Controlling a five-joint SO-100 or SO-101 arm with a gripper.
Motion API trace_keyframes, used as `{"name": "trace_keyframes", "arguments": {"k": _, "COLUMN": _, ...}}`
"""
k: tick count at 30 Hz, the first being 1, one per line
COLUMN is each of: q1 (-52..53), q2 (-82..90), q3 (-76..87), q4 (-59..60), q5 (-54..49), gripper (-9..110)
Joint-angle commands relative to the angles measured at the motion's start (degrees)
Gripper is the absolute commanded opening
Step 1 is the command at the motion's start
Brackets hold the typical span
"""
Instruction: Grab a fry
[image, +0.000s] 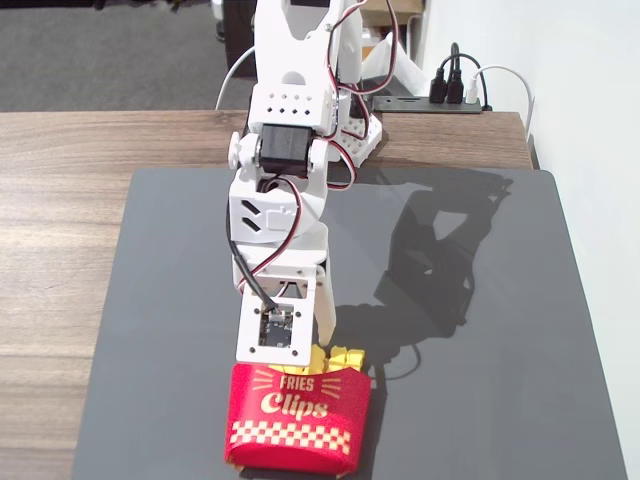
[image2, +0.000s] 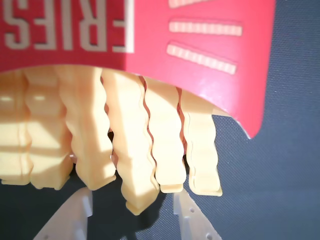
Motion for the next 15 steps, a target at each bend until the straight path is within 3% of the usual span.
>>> {"name": "trace_keyframes", "arguments": {"k": 1, "q1": -0.70, "q2": -0.18, "q3": -2.99, "q4": -1.23, "q5": 0.00, "gripper": 20}}
{"name": "trace_keyframes", "arguments": {"k": 15, "q1": -1.32, "q2": -1.05, "q3": -3.25, "q4": -1.93, "q5": 0.88, "gripper": 7}}
